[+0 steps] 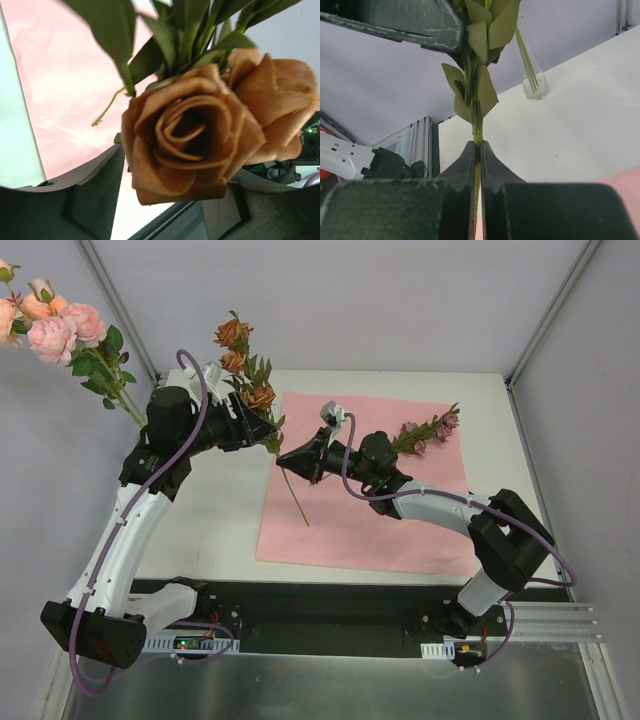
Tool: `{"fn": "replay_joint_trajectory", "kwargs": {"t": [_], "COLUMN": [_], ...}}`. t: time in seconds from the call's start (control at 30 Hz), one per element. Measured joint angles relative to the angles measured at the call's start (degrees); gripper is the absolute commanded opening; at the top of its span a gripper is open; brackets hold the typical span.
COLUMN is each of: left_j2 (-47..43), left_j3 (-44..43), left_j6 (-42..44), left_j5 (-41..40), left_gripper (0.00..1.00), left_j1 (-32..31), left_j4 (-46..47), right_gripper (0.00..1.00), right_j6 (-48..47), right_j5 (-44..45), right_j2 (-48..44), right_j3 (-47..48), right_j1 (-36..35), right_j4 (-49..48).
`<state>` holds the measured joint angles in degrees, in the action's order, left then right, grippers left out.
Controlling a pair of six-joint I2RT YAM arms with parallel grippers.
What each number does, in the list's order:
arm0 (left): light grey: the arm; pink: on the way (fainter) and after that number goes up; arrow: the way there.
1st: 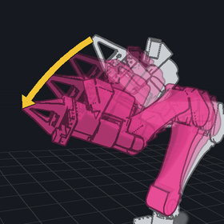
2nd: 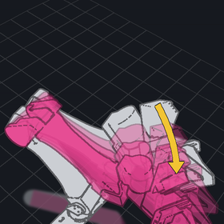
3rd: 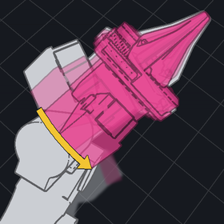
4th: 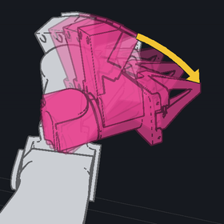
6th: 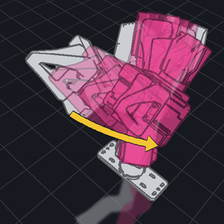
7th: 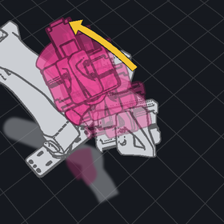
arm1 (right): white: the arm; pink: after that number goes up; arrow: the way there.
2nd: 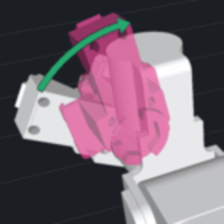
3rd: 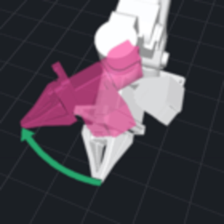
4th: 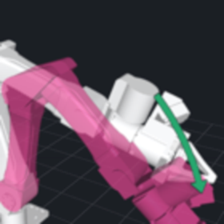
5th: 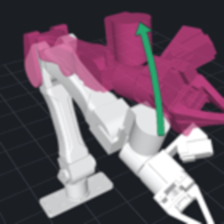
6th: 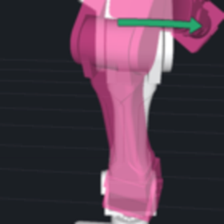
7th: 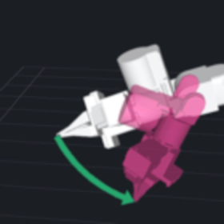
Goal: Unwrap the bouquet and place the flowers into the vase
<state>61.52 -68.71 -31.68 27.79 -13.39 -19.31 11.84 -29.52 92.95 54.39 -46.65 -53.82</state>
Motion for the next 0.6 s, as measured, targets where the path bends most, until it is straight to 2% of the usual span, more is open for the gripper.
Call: {"fn": "replay_joint_trajectory", "kwargs": {"t": [0.27,0.47,0.53,0.57,0.6], "left_j2": [0.7,1.27,1.27,1.27,1.27], "left_j3": [-1.9,-2.21,-2.32,-2.38,-2.43], "left_j6": [1.29,1.9,2.34,2.73,3.15], "left_j5": [-1.9,-2.54,-2.51,-2.47,-2.47], "left_gripper": [0.43,0.14,0.0,0.0,0.0], "left_j1": [0.0,0.0,0.0,0.0,-0.02], "left_j4": [-0.22,-0.26,-0.35,-0.39,-0.39], "right_gripper": [0.01,0.01,0.18,0.28,0.48], "right_j6": [0.07,0.09,0.07,0.04,0.0], "right_j5": [-1.86,-2.93,-3.04,-3.13,-3.26], "right_j2": [0.0,0.09,0.24,0.35,0.48], "right_j3": [0.0,0.02,0.04,0.13,0.26], "right_j1": [0.0,0.0,0.0,-0.02,-0.04], "right_j4": [0.0,0.04,0.02,0.02,0.04]}}
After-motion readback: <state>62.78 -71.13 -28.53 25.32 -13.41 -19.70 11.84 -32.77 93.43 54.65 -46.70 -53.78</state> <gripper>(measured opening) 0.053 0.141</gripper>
